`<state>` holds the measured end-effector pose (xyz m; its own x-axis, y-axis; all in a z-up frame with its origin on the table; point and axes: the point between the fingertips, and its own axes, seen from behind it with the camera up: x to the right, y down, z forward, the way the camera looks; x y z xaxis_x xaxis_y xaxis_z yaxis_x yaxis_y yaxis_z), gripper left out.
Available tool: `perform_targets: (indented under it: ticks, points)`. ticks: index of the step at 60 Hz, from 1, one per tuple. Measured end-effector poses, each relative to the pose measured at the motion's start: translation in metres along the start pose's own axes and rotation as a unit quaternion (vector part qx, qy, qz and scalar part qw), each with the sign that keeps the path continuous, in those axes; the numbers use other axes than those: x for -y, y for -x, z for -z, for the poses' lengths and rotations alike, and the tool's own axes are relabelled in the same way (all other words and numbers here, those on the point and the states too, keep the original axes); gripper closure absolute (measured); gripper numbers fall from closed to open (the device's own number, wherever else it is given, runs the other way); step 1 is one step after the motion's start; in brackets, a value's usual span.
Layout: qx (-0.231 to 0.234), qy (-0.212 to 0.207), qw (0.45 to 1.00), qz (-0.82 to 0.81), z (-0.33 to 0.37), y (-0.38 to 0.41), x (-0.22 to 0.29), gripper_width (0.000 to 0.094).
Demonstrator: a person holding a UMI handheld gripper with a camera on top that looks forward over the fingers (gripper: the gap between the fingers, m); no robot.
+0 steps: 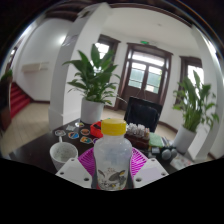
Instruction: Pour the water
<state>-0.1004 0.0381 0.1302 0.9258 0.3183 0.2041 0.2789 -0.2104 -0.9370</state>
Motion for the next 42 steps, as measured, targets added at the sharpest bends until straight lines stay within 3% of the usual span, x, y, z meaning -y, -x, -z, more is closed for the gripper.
perform_targets:
  ticks: [14, 21, 22, 31, 42]
  points:
    - [0.019, -0.016, 0.995, -0.099, -0.012, -0.016, -0.03, 0.0524]
    - [0.015, -0.018, 0.995, -0.093, -0.02, -0.013, -0.054, 0.0506]
    - [0.012, -0.035, 0.995, -0.092, -0.02, -0.014, -0.049, 0.0521]
    - [0.001, -0.046, 0.994, -0.097, -0.016, -0.015, -0.052, 0.0525]
    - [-0.003, -0.033, 0.994, -0.104, -0.013, -0.017, -0.053, 0.0379]
